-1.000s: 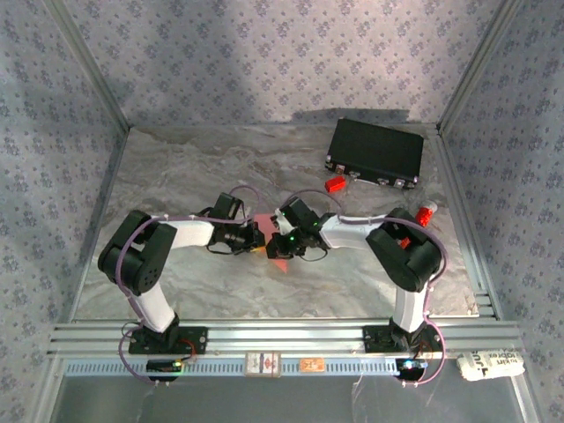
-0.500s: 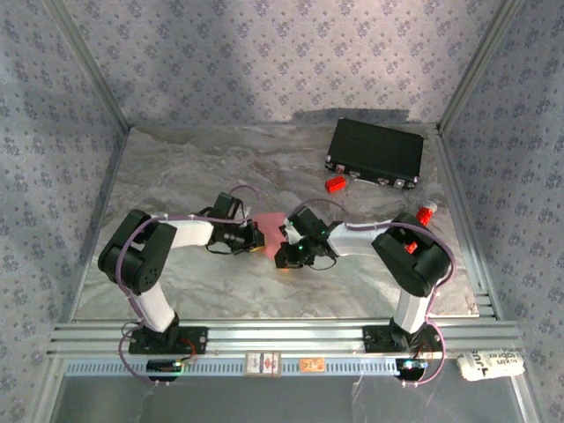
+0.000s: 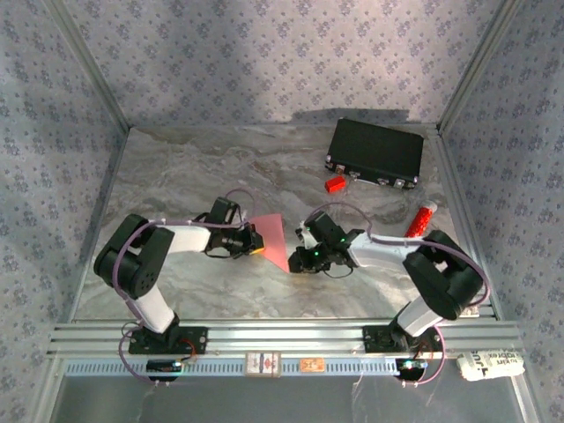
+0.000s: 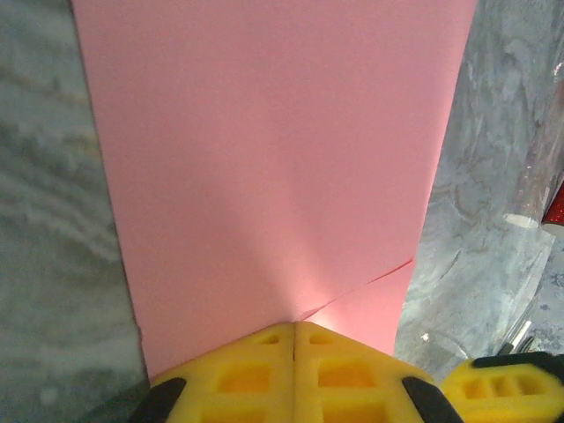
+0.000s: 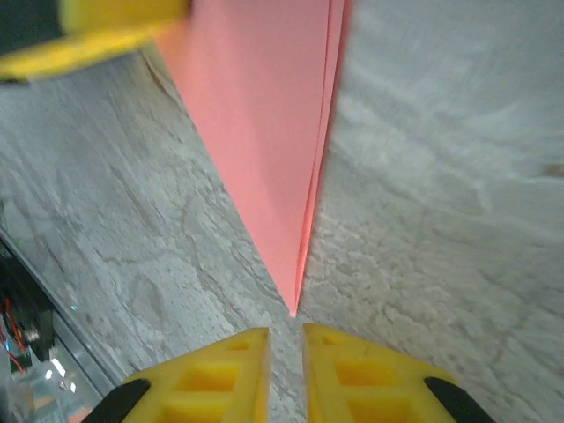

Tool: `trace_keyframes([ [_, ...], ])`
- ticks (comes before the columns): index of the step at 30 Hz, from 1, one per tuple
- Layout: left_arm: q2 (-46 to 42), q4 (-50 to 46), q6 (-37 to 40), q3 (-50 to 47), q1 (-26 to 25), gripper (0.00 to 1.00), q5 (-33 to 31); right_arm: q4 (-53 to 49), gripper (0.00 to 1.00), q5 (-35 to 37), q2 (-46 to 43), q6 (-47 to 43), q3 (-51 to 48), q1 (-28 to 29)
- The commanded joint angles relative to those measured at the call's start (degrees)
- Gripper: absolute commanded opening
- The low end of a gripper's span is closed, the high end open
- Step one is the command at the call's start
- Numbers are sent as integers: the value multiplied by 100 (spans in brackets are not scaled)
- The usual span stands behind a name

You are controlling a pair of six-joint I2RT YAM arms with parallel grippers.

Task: Fold a paper plane with a square sheet of paper (pick it up from the middle)
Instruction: Third fold the triangle at the center of the table, then fourth fold the wing at the center of the table.

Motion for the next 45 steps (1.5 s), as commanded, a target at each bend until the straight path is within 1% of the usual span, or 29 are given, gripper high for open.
trace_keyframes([
  [1, -249, 124, -793, -408, -359, 4, -433, -444, 25, 928, -352, -6, 108, 3],
  [4, -533, 560, -1284, -579, -797, 6, -777, -518, 36, 1484, -543, -8, 115, 30],
  [7, -758, 626, -1389, -566, -1030, 11, -1003, -437, 48, 1791, -695, 28, 83, 55],
  [9, -927, 544, -1295, -565, -1026, 15, -1099, -321, 54, 1936, -757, 74, 37, 83],
  [14, -1433, -8, -797, -519, -869, 24, -1208, -44, 62, 2036, -785, 53, -2, 193],
  [16, -1588, -143, -663, -561, -697, 28, -1153, -4, 73, 2020, -760, 4, 0, 230],
  [17, -1616, -168, -595, -578, -603, 29, -1084, -11, 74, 2044, -754, 25, 23, 250],
  [21, -1679, -342, -356, -608, -130, 32, -659, 92, 69, 2027, -721, -8, 19, 333],
  [24, -1628, -360, -259, -592, 96, 35, -315, 66, 63, 1905, -619, -8, 69, 373],
  [27, -1535, -370, -221, -556, 188, 38, -69, 103, 59, 1704, -469, -214, 158, 425],
  [29, -1450, -309, -255, -556, 218, 40, 68, 174, 55, 1497, -351, -259, 215, 443],
  [32, -1306, -169, -323, -565, 263, 41, 266, 156, 54, 1425, -179, -248, 324, 434],
  [35, -1207, -166, -365, -548, 295, 42, 335, 297, 50, 1283, -48, -265, 380, 417],
  [40, -1144, -232, -326, -521, 390, 42, 379, 267, 48, 1249, 208, -309, 519, 309],
  [45, -1107, -329, -273, -482, 443, 42, 398, 399, 45, 1068, 374, -366, 574, 207],
])
